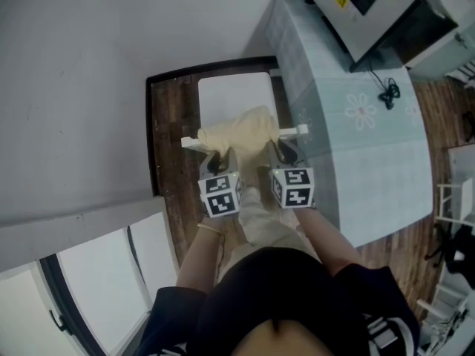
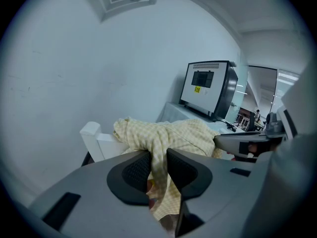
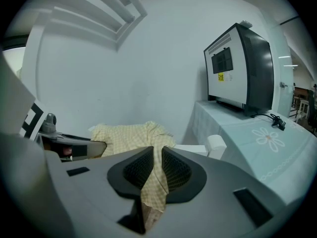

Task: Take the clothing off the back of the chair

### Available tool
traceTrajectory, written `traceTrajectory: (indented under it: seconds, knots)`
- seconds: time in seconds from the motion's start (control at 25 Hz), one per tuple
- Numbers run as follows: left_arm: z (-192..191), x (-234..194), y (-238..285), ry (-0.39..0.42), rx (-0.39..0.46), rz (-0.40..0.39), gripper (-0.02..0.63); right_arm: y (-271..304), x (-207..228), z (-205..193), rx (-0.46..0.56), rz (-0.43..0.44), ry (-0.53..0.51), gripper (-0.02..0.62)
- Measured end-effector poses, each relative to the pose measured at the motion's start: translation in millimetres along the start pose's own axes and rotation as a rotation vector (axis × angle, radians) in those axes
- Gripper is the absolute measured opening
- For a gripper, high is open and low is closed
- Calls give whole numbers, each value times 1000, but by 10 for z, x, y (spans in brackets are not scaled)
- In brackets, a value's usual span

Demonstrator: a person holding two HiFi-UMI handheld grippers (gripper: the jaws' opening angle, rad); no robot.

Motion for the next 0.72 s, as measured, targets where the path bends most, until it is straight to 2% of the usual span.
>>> traceTrajectory:
  seconds: [0.72]
  knots:
    - [-63,70,-532,-34,64,-12,94,-500,-212,119,78,11,-6,64]
Point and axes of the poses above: the fingertips, and each gripper's own axes: y forward along the fingers, x to its right, z out of its top, the point moved 4 cm from there along -y, backward along the fingers, and after that the axes turned 14 degrees about -y, right-handed, at the moved point
